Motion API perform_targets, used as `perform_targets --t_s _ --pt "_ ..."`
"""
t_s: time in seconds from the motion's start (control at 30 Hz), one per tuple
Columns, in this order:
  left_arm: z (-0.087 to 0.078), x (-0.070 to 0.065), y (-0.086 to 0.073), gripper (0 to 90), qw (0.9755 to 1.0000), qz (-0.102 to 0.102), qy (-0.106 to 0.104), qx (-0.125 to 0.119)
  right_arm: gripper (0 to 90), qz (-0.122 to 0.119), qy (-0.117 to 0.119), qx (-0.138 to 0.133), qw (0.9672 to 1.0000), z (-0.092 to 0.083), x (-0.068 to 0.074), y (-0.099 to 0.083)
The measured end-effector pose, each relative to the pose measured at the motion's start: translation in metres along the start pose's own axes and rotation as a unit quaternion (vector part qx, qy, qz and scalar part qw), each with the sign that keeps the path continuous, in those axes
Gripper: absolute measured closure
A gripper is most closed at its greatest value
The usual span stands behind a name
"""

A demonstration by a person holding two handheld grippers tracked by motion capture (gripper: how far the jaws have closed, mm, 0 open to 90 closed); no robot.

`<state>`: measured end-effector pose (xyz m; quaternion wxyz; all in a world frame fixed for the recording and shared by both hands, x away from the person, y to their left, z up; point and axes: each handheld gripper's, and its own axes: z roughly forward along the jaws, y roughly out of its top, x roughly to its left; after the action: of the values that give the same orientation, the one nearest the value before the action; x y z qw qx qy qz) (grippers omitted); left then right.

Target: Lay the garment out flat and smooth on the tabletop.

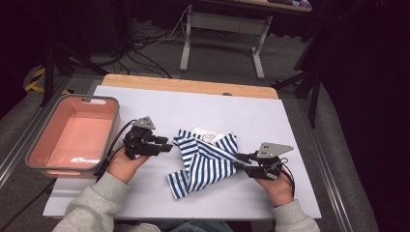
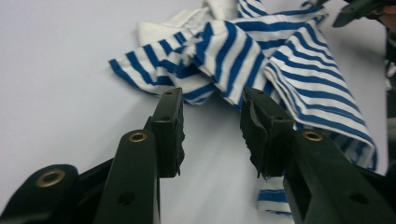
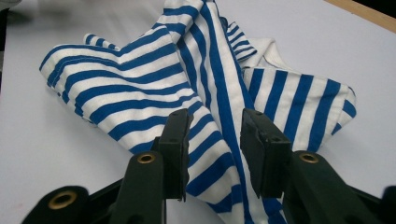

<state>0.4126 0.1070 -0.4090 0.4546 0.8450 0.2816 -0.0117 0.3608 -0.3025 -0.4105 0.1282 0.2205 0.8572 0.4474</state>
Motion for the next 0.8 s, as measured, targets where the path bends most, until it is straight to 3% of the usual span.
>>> perform_targets --t_s 0.13,0.37,0.7,0.8 --pt "0.013 -0.004 -0.003 58.7 0.9996 0.004 -0.013 0.026 62.4 -0.004 0.005 -0.001 1.0000 0.004 -0.001 0.003" --pt "0.035 -0.005 -0.002 56.7 0.9982 -0.001 -0.038 0.046 62.4 -0.006 0.002 -0.002 1.0000 0.003 0.000 0.002" --pt "0.057 -0.001 0.001 52.9 0.9969 -0.007 -0.056 0.055 62.5 -0.008 -0.003 0.001 1.0000 0.001 0.003 -0.001" --pt "0.063 -0.001 0.002 55.6 0.9962 -0.005 -0.068 0.054 62.4 -0.009 -0.004 0.002 1.0000 0.002 0.004 -0.001"
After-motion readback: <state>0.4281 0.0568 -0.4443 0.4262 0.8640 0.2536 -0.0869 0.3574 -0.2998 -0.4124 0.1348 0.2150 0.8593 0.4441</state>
